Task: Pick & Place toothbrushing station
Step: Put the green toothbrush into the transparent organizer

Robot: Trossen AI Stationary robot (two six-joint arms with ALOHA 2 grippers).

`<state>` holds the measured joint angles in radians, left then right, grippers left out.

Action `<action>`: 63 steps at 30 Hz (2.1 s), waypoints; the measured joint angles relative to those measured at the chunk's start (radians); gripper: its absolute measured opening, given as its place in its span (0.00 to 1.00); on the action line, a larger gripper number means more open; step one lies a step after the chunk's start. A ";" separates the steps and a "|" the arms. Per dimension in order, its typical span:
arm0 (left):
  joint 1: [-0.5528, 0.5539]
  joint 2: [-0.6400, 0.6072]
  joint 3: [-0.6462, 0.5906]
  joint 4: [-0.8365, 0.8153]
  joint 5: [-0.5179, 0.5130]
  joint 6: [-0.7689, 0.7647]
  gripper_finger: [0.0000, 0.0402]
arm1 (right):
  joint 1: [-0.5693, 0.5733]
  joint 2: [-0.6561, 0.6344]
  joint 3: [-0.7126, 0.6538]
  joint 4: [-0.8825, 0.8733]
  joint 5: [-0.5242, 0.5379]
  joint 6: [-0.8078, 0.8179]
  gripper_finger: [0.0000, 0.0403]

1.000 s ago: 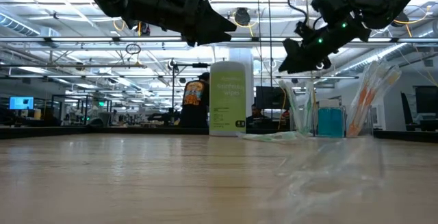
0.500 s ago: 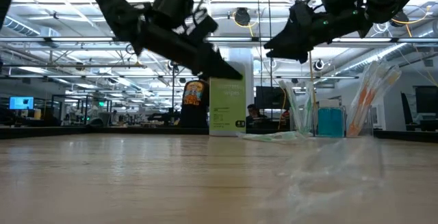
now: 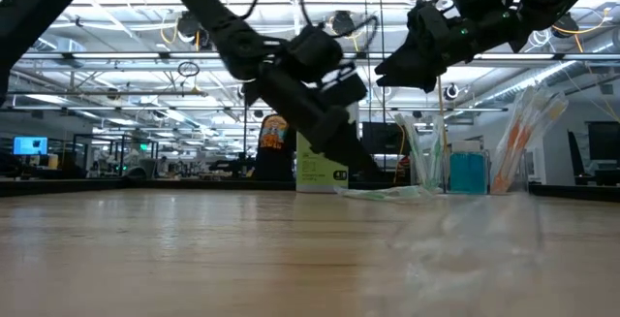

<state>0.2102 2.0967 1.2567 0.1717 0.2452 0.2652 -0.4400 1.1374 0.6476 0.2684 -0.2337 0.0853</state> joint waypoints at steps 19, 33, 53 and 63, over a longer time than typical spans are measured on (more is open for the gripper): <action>0.027 0.060 0.157 -0.458 0.093 -0.040 0.73 | 0.004 0.000 0.000 -0.014 -0.003 -0.019 0.48; -0.006 -0.044 0.152 -0.582 0.295 -0.034 0.73 | 0.004 0.000 0.000 -0.027 -0.003 -0.023 0.46; 0.005 0.009 0.135 -0.613 0.067 0.200 0.73 | 0.004 0.000 0.000 -0.042 -0.004 -0.037 0.46; -0.003 -0.003 0.133 -0.690 0.064 0.152 0.73 | 0.004 0.000 0.000 -0.052 -0.003 -0.045 0.45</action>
<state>0.2073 2.0933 1.3892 -0.5183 0.3087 0.4170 -0.4362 1.1374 0.6476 0.2162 -0.2371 0.0399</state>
